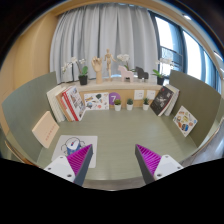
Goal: Arrange mouse
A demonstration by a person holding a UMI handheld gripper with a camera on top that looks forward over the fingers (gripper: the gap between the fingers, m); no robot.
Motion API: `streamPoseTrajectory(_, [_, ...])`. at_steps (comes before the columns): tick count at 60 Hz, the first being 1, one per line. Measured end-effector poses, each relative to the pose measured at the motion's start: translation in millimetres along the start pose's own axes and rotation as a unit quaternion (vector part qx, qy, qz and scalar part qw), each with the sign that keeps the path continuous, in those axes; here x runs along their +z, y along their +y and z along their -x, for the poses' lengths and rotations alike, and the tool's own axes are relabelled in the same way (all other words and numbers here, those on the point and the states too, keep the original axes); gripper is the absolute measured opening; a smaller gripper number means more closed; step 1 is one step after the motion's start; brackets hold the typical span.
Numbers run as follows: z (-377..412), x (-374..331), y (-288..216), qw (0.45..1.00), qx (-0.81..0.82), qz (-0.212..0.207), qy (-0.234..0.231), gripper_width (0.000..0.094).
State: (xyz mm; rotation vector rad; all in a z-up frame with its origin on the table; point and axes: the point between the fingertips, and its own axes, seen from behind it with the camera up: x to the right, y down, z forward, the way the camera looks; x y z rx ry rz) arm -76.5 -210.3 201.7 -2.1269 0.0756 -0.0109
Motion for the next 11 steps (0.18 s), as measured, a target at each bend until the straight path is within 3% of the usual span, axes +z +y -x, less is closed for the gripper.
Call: streamPoseTrajectory(11, [-33.3,-23.5,17.1,1.0,0.005,0.004,0.005,0.0852])
